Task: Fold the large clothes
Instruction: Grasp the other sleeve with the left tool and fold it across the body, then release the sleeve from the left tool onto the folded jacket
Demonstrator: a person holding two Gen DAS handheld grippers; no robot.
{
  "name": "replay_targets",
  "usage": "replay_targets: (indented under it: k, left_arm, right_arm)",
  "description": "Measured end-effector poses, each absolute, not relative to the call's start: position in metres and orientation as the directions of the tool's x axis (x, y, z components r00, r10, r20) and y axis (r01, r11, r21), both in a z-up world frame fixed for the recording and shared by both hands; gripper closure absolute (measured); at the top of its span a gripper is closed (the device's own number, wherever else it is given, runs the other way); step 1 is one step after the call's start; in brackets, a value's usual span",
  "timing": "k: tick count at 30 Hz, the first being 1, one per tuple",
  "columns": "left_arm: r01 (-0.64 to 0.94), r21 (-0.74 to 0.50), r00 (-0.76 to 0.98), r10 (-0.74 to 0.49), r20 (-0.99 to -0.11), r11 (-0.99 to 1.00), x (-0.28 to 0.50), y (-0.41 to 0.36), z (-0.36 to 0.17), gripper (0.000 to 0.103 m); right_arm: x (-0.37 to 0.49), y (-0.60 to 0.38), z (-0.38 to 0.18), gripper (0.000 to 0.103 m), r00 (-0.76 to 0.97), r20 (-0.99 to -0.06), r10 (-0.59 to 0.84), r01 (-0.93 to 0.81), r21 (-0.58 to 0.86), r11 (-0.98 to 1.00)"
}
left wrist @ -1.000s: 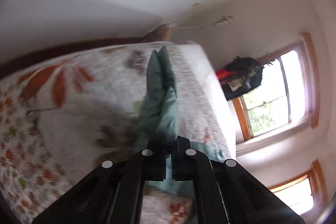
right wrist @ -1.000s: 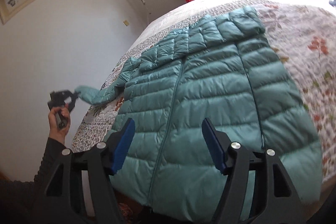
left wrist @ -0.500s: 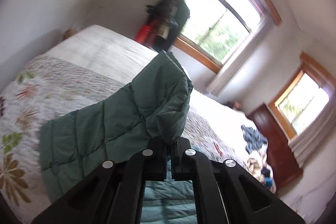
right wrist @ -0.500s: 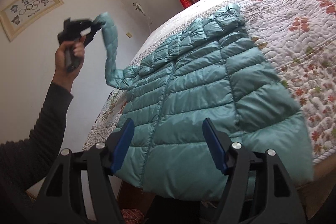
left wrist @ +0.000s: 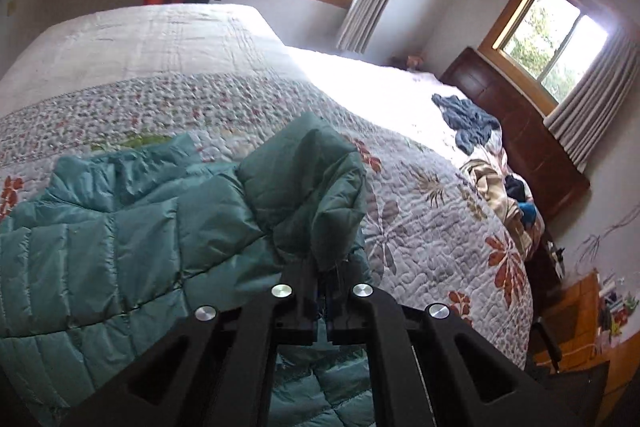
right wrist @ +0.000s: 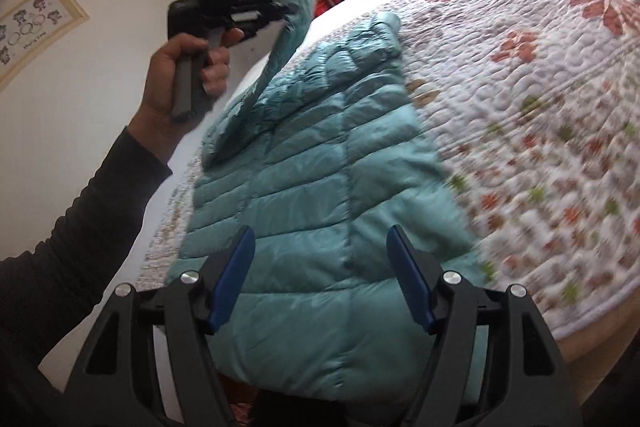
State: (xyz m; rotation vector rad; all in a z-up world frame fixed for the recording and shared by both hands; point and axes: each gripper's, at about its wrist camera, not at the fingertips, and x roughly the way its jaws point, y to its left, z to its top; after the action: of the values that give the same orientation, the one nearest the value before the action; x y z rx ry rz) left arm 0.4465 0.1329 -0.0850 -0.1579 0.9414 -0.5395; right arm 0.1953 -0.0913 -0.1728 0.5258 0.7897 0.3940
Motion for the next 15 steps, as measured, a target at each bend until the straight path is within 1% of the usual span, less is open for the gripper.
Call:
replay_targets:
  k: [4,5,6,7,10,11,12,14,15]
  left_arm:
    - [0.381,-0.345,0.397,-0.488,-0.777,0.858,0.449,0.117,-0.127,0.101]
    - [0.388,-0.337,0.377,-0.481,-0.791,0.858,0.449,0.115,-0.138,0.100]
    - [0.389,-0.333,0.363,-0.475,-0.802,0.859,0.452,0.109,-0.145,0.097]
    - [0.393,-0.332,0.342,-0.471,-0.813,0.858,0.453,0.105,-0.155,0.094]
    - [0.402,-0.351,0.343,-0.495,-0.798,0.846,0.449,0.108,-0.153,0.066]
    - [0.399,-0.371,0.361,-0.516,-0.777,0.839,0.445,0.113,-0.144,0.040]
    - [0.397,-0.386,0.386,-0.533,-0.753,0.833,0.440,0.120,-0.134,0.020]
    - [0.424,-0.392,0.437,-0.563,-0.702,0.817,0.426,0.134,-0.107,0.014]
    - [0.443,-0.383,0.446,-0.570,-0.690,0.811,0.420,0.138,-0.097,0.011]
  right_arm:
    - [0.228,-0.118,-0.153,0.035,0.660,-0.623,0.419,-0.113,0.470,0.876]
    - [0.242,-0.127,-0.146,0.034,0.675,-0.641,0.365,-0.095,0.415,0.905]
    - [0.254,-0.133,-0.140,0.031,0.680,-0.657,0.325,-0.087,0.367,0.926]
    - [0.268,-0.138,-0.136,0.031,0.682,-0.669,0.295,-0.087,0.326,0.941]
    - [0.319,-0.154,-0.129,0.030,0.679,-0.712,0.180,-0.049,0.201,0.978]
    - [0.332,-0.160,-0.129,0.024,0.678,-0.720,0.145,-0.030,0.170,0.985]
    - [0.345,-0.166,-0.128,0.020,0.678,-0.726,0.111,-0.006,0.145,0.989]
    - [0.369,-0.182,-0.128,0.020,0.681,-0.729,0.068,0.037,0.126,0.991]
    - [0.378,-0.186,-0.128,0.020,0.674,-0.737,0.054,0.053,0.121,0.991]
